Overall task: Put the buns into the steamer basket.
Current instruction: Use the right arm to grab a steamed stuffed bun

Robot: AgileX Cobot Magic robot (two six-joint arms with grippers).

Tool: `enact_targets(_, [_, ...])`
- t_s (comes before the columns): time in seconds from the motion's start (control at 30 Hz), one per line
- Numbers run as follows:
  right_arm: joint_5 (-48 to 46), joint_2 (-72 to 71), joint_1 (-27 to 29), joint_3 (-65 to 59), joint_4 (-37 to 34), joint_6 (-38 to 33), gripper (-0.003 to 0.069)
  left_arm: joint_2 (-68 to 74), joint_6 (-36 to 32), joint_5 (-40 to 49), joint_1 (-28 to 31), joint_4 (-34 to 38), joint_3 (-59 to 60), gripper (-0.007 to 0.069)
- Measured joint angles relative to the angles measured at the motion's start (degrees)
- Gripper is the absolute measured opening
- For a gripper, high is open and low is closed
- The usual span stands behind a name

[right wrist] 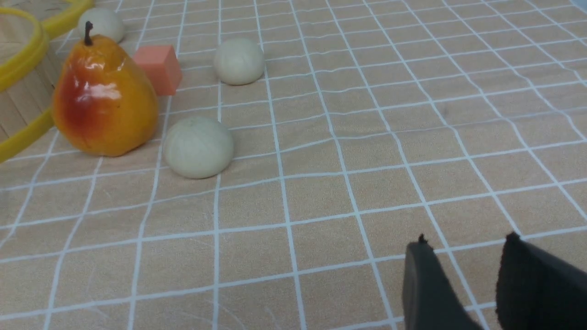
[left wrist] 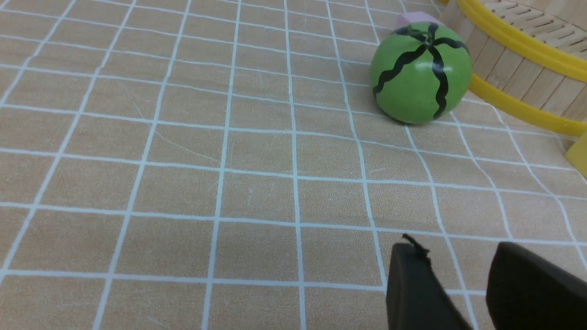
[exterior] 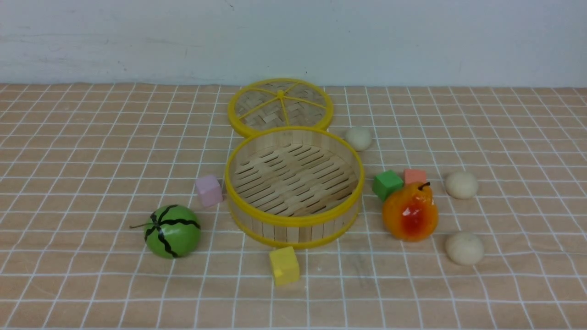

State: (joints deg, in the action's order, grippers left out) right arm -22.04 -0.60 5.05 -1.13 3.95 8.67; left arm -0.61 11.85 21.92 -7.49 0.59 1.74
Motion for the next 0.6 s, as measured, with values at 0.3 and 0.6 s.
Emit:
enact_targets(0.3, [10.2, 0.0, 0.0, -0.5, -0.7, 0.0, 0.0239, 0.0, 0.0, 0.0, 0.0, 0.0, 0.0, 0.0238])
enact_targets(0.6, [27.1, 0.0, 0.0, -0.5, -2.7, 0.1, 0.0239, 0.0, 0.0, 0.0, 0.0, 0.0, 0.0, 0.0238])
